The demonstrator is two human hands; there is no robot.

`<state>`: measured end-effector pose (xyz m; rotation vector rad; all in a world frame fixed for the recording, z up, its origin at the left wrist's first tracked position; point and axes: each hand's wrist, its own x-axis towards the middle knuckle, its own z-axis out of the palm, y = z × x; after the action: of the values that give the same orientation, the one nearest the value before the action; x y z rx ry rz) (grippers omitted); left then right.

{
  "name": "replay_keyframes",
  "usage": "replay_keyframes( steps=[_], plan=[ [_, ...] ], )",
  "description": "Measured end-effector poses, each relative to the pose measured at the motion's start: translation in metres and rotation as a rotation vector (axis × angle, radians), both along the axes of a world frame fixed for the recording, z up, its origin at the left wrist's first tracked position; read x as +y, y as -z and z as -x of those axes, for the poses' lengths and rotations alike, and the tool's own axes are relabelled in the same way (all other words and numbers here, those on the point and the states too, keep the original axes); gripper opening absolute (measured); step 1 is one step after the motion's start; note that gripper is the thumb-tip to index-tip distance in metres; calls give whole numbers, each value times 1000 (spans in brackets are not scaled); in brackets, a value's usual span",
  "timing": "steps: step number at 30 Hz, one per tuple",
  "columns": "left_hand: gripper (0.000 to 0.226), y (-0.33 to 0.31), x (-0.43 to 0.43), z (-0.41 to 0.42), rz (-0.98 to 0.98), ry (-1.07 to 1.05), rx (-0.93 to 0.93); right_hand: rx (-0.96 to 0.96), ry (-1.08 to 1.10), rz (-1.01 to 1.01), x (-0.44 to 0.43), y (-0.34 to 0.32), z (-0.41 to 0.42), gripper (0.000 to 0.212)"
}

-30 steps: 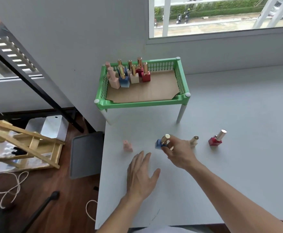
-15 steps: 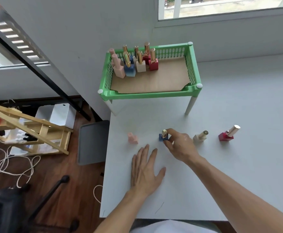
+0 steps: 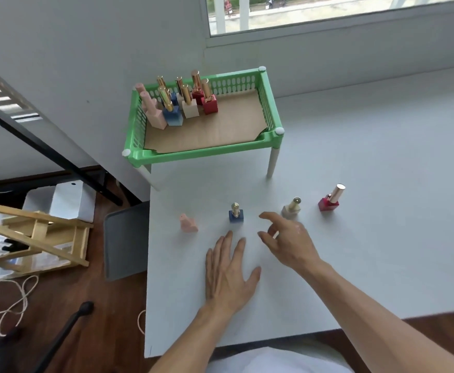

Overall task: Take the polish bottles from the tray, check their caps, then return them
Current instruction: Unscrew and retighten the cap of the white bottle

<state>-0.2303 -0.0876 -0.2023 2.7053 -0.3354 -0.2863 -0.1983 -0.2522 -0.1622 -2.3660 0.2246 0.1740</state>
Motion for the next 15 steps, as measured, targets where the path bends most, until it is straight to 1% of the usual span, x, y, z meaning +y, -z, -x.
replay_keyframes(
  steps=[4, 7, 11, 15],
  plan=[
    [69, 0, -13, 2, -4, 39, -6, -9, 114, 5, -17, 3, 18, 30],
    [70, -1, -23, 2, -8, 53, -12, -2, 214, 18, -31, 6, 26, 30],
    [69, -1, -35, 0, -12, 61, -13, 6, 294, 16, -47, 6, 24, 39],
    [68, -2, -42, -2, -21, 53, -7, 37, 253, 8, -57, 1, 12, 47]
  ],
)
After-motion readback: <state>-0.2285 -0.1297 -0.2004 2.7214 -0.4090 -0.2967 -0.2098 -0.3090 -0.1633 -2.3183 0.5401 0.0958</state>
